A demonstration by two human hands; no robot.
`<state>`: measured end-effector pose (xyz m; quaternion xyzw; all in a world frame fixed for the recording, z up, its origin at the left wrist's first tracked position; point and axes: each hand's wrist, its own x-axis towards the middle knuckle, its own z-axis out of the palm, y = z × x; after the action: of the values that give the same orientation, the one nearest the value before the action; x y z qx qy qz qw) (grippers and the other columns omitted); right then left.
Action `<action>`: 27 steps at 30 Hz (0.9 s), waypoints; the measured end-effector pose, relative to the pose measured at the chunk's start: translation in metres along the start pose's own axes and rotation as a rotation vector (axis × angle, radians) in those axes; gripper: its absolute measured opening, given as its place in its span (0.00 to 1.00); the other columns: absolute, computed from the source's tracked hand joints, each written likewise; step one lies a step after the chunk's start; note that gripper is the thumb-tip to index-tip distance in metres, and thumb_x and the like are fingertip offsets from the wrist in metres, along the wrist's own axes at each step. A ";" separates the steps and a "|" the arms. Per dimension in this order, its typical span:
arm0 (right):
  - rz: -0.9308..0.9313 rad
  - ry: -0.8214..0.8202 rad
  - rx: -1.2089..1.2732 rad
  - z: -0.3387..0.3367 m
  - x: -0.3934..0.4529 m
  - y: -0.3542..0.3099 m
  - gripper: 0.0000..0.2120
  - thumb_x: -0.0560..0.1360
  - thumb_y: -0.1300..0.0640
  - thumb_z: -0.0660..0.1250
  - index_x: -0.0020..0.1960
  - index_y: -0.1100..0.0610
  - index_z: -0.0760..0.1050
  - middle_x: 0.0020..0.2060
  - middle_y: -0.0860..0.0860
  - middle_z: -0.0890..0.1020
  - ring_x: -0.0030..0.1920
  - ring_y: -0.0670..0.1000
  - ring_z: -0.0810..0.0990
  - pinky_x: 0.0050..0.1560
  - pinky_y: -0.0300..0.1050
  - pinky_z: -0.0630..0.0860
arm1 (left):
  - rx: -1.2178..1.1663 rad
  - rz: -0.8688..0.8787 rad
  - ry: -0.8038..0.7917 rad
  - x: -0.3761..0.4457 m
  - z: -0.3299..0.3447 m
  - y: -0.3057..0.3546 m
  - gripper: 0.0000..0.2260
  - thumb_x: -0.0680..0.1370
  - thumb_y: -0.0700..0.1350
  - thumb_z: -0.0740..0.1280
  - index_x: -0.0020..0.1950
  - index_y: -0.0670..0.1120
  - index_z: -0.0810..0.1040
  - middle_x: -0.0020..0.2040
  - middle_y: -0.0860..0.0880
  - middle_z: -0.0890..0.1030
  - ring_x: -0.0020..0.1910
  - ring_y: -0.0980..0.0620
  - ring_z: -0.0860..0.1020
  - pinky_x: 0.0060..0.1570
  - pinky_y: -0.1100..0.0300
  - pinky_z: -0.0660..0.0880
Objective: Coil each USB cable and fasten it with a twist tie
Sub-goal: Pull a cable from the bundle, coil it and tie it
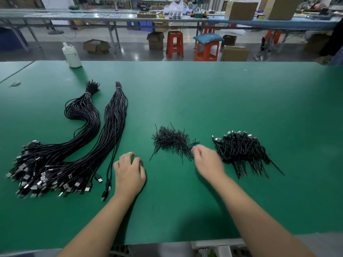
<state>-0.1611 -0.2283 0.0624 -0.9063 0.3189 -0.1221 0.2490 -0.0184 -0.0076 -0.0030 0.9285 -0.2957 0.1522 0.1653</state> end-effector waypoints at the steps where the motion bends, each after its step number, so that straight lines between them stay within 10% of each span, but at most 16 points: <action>1: 0.014 -0.037 0.039 0.016 -0.010 -0.005 0.20 0.85 0.48 0.50 0.48 0.55 0.77 0.38 0.49 0.81 0.37 0.51 0.78 0.41 0.49 0.78 | 0.006 -0.024 -0.006 0.000 0.000 0.000 0.04 0.72 0.41 0.69 0.46 0.44 0.81 0.60 0.41 0.76 0.63 0.40 0.70 0.58 0.45 0.63; 13: -0.066 -0.003 0.118 0.067 -0.043 0.006 0.12 0.82 0.47 0.57 0.56 0.48 0.77 0.48 0.39 0.79 0.49 0.41 0.74 0.51 0.39 0.70 | 0.137 -0.290 -0.123 0.015 -0.011 -0.009 0.16 0.77 0.46 0.64 0.64 0.45 0.72 0.75 0.35 0.62 0.71 0.36 0.61 0.66 0.42 0.61; 20: -0.084 0.011 0.099 0.069 -0.042 0.006 0.10 0.81 0.45 0.58 0.53 0.46 0.76 0.38 0.37 0.72 0.45 0.38 0.72 0.47 0.38 0.67 | 0.426 -0.234 -0.313 0.039 -0.037 -0.059 0.20 0.77 0.43 0.59 0.67 0.57 0.71 0.58 0.51 0.77 0.59 0.47 0.70 0.56 0.50 0.65; 27: -0.092 0.011 0.102 0.068 -0.045 0.006 0.08 0.80 0.46 0.59 0.53 0.45 0.76 0.37 0.38 0.73 0.44 0.38 0.72 0.46 0.37 0.68 | 0.051 -0.226 -0.191 0.048 -0.060 -0.068 0.11 0.81 0.44 0.61 0.60 0.49 0.80 0.47 0.48 0.79 0.37 0.46 0.76 0.37 0.55 0.73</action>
<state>-0.1725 -0.1782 -0.0009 -0.9055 0.2714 -0.1544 0.2873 0.0487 0.0445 0.0540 0.9700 -0.1997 0.0509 0.1290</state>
